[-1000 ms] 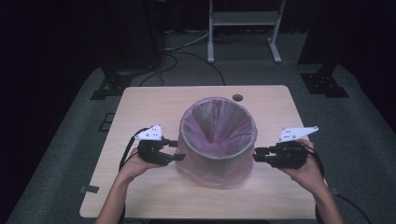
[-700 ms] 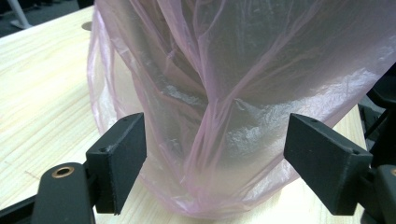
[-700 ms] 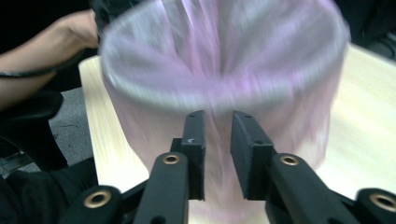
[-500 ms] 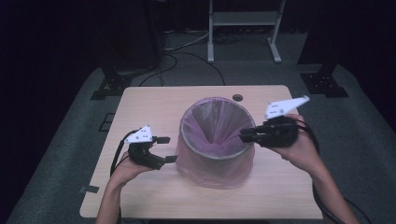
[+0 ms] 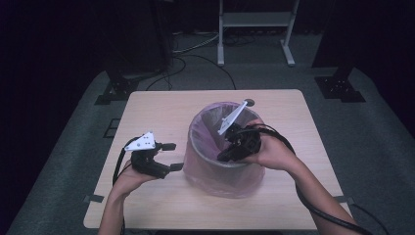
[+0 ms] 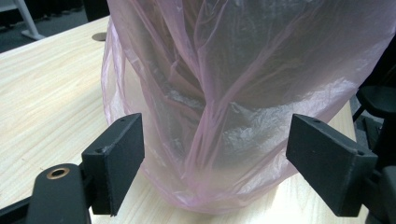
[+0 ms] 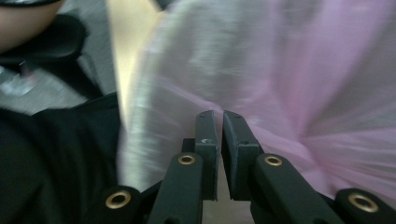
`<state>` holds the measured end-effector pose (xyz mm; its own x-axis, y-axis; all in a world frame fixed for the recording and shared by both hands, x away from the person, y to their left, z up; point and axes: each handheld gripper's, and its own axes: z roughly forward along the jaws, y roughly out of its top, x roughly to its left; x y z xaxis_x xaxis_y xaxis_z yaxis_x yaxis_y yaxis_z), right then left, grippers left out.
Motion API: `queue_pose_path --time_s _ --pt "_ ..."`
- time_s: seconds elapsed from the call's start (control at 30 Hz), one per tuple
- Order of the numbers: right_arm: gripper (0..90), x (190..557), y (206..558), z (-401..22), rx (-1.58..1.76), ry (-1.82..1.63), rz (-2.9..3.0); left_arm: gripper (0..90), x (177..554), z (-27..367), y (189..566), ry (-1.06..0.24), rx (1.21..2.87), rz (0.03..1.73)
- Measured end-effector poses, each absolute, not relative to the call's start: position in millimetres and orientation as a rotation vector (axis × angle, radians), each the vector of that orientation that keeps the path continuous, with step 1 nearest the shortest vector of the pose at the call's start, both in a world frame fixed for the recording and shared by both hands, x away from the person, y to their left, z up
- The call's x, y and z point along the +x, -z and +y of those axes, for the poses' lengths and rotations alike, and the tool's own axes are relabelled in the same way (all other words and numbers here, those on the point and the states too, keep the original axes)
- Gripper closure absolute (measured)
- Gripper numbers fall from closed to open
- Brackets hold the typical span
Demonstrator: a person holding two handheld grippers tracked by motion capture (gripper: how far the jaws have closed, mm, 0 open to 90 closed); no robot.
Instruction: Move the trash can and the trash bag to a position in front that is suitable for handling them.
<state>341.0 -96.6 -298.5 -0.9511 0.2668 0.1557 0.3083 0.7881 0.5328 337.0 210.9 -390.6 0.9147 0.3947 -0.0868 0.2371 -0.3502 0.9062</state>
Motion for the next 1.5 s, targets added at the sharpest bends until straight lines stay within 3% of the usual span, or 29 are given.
queue_pose_path --time_s 0.1,0.23,0.6,0.87,1.13,1.5 --pt "87.9 335 297 -88 -0.391 0.824 -2.914 18.0 336 212 390 -0.178 1.939 0.464" --pt "84.5 340 295 -85 -0.363 0.812 -2.921 16.3 335 214 389 -0.186 1.94 0.466" --pt "81.7 429 300 -84 -0.574 0.673 -2.995 16.3 336 218 389 -0.193 1.925 0.467" --pt "80.7 469 310 -72 -0.636 0.542 -3.013 16.3 336 218 389 -0.186 1.923 0.464" --pt "77.0 480 306 -66 -0.634 0.556 -3.027 16.3 334 223 387 -0.195 1.907 0.463" --pt "74.2 459 304 -54 -0.527 0.576 -3.024 16.2 331 221 388 -0.193 1.916 0.457"
